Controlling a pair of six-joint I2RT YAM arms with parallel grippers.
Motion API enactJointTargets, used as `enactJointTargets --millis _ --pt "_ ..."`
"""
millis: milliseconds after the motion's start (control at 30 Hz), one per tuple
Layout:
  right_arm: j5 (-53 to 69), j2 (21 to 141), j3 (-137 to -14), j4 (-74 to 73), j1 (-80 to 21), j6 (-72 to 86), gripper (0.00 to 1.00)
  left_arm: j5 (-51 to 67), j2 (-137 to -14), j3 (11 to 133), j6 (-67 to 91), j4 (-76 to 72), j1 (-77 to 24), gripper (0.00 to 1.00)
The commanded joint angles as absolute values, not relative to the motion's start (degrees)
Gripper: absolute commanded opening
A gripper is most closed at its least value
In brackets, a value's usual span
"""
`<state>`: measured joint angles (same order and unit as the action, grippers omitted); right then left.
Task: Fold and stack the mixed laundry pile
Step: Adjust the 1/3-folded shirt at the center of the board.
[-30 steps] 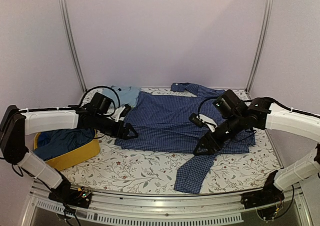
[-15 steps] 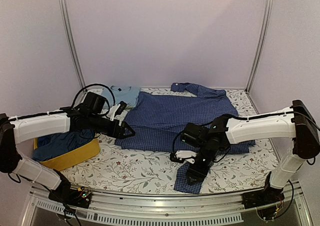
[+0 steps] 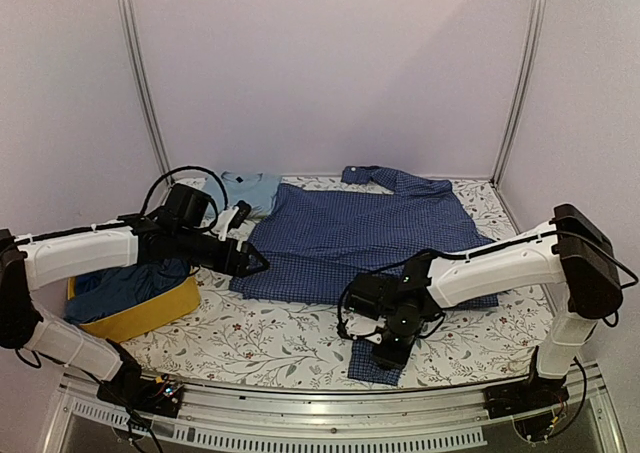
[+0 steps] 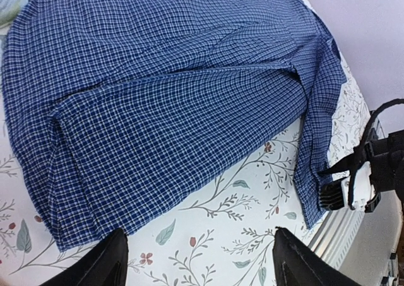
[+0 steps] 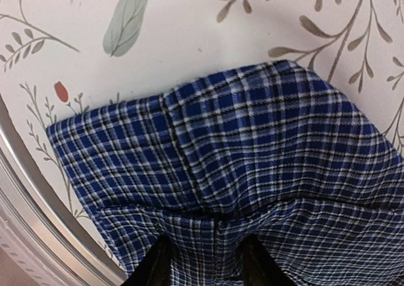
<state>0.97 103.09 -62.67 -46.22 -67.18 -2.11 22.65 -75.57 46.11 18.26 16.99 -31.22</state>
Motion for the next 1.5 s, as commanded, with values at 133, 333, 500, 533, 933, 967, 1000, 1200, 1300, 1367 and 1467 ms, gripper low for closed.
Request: enactJointTargets --millis 133,333,500,533,933,967,1000,1200,1300,1367,1467 --pt "-2.99 103.79 -67.82 -48.26 -66.42 -1.22 0.0 19.26 -74.1 46.74 17.99 17.26 -30.69 0.8" --pt "-6.28 96.88 -83.24 -53.38 -56.43 -0.92 0.0 18.09 -73.48 47.62 18.25 16.63 -30.26 0.86" --pt "-8.98 96.7 -91.68 -53.84 -46.8 -6.11 0.0 16.58 -74.48 49.44 18.37 16.25 -29.75 0.98" --pt "-8.94 96.85 -92.29 -53.16 -44.73 -7.09 0.0 16.39 -74.83 49.87 18.35 16.24 -29.7 0.99" --pt "-10.94 107.23 -108.05 -42.96 -29.98 -16.1 0.0 14.74 -78.37 52.33 19.07 15.27 -29.46 1.0" --pt "-11.2 108.78 -109.65 -42.24 -29.1 -16.07 0.0 14.58 -78.64 52.42 19.09 15.29 -29.31 1.0" --pt "-11.67 110.35 -110.31 -41.35 -28.57 -16.02 0.0 14.51 -78.88 52.56 19.21 15.34 -29.27 1.0" --pt "-11.77 116.42 -117.73 -40.39 -28.3 -17.37 0.0 13.47 -80.84 52.93 20.03 15.45 -28.93 1.0" --pt "-10.63 118.4 -118.72 -43.14 -29.04 -15.15 0.0 12.73 -82.29 53.57 19.95 16.16 -28.67 1.0" --pt "-11.73 118.59 -117.03 -45.03 -30.22 -13.83 0.0 12.8 -83.22 53.87 19.94 16.22 -28.27 1.0" --pt "-10.79 118.64 -115.28 -49.06 -31.81 -10.58 0.0 12.92 -84.28 54.07 19.83 16.26 -27.63 1.0"
